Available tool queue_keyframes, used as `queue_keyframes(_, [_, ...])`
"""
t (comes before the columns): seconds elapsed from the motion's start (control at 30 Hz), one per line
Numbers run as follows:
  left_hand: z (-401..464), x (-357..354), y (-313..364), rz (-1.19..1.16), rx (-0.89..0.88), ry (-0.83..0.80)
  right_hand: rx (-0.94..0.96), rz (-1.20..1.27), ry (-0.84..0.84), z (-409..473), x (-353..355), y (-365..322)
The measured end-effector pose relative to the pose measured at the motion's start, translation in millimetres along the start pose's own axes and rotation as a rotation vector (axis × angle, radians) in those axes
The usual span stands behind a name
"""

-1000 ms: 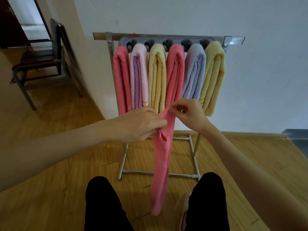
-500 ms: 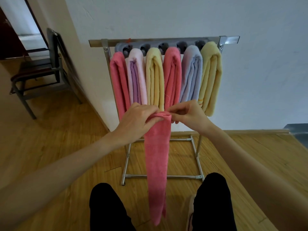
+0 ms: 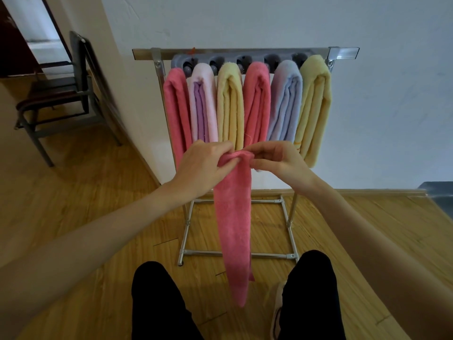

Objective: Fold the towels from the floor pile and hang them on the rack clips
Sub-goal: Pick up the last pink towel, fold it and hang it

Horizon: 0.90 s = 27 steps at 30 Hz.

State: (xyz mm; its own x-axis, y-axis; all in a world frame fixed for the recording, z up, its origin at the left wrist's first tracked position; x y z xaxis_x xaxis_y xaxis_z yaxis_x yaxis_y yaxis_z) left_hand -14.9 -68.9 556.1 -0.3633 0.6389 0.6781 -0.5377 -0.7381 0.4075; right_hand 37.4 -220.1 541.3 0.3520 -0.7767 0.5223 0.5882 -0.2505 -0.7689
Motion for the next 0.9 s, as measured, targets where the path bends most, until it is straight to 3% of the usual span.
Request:
queue_keyframes(0.27, [24, 6, 12, -0.003, -0.042, -0.029, 0.061, -0.278, 0.212, 11, 18, -2])
queue_keyframes(0.4, [28, 13, 18, -0.012, -0.124, -0.087, -0.019, -0.225, 0.293, 18, 23, -3])
queue_keyframes(0.5, [17, 13, 9, -0.013, -0.120, 0.018, -0.053, -0.187, 0.340, 19, 17, -1])
queue_keyframes(0.57, [-4, 8, -9, -0.060, -0.017, 0.142, -0.102, -0.134, 0.362, 18, 12, 6])
queue_keyframes(0.63, [-34, -12, -33, -0.230, 0.198, 0.153, -0.166, -0.088, 0.365, 17, 7, 14])
queue_keyframes(0.77, [-87, -74, -85, -0.573, 0.641, -0.049, -0.238, -0.012, 0.321, 17, -4, 20])
queue_keyframes(0.9, [-108, -115, -107, -0.603, 0.795, -0.176, -0.235, 0.141, 0.343, 20, -4, 11])
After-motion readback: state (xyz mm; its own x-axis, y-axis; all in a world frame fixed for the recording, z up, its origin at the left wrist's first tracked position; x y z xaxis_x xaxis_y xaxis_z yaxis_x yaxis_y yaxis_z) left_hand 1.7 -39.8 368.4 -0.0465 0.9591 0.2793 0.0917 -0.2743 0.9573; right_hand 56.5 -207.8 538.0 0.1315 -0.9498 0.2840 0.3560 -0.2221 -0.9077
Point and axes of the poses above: each hand's wrist, its own z-axis towards the middle knuckle, its own x-axis out of the back of the hand, y = z × x, the point moved 5 cm from there along z, towards the middle knuckle, and after that the axes turned 15 degrees about -z, right-handed, at the moved point
